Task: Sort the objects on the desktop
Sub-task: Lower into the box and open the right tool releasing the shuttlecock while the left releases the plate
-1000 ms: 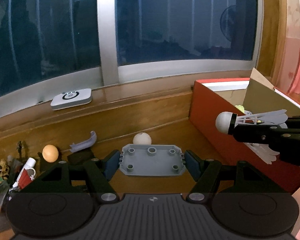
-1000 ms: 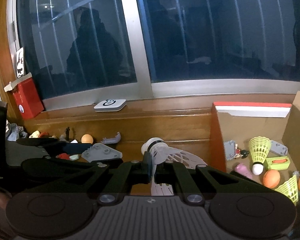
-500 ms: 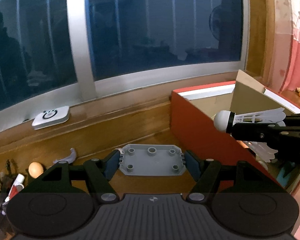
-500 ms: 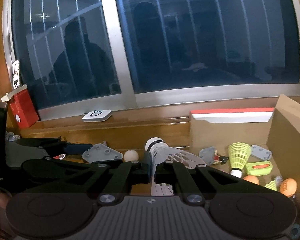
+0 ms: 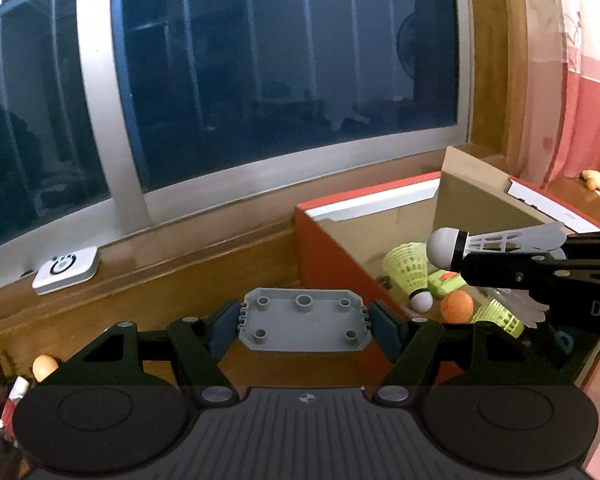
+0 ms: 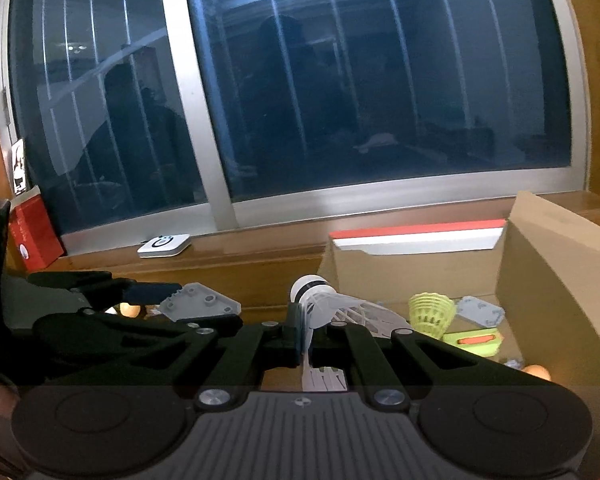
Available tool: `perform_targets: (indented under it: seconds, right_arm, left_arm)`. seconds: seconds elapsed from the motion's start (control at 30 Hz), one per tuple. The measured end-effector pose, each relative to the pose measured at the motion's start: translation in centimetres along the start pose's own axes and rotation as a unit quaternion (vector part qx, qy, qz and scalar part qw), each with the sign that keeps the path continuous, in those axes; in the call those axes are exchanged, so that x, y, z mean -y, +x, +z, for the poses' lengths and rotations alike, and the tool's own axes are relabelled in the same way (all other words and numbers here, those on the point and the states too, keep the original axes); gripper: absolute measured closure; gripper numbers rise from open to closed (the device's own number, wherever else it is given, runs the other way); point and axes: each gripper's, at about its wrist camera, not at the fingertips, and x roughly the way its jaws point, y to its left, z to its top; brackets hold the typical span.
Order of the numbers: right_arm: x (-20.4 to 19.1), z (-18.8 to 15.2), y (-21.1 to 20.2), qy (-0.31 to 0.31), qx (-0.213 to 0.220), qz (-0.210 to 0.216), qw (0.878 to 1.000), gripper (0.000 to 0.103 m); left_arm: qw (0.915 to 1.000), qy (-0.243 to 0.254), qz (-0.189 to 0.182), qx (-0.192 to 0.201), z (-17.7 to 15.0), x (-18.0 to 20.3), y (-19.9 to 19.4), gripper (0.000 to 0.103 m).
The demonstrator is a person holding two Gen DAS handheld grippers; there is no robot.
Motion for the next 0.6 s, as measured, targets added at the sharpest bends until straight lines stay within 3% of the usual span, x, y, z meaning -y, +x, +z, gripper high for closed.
perform_targets:
  seconds: [0.6]
  right_arm:
    - [6.9, -0.6, -1.8, 0.012, 0.002, -0.021, 1.0, 0.099]
  left_arm:
    - [0.9991, 0.031, -0.028, 0.011, 2.6, 7.0, 1.6, 0.034]
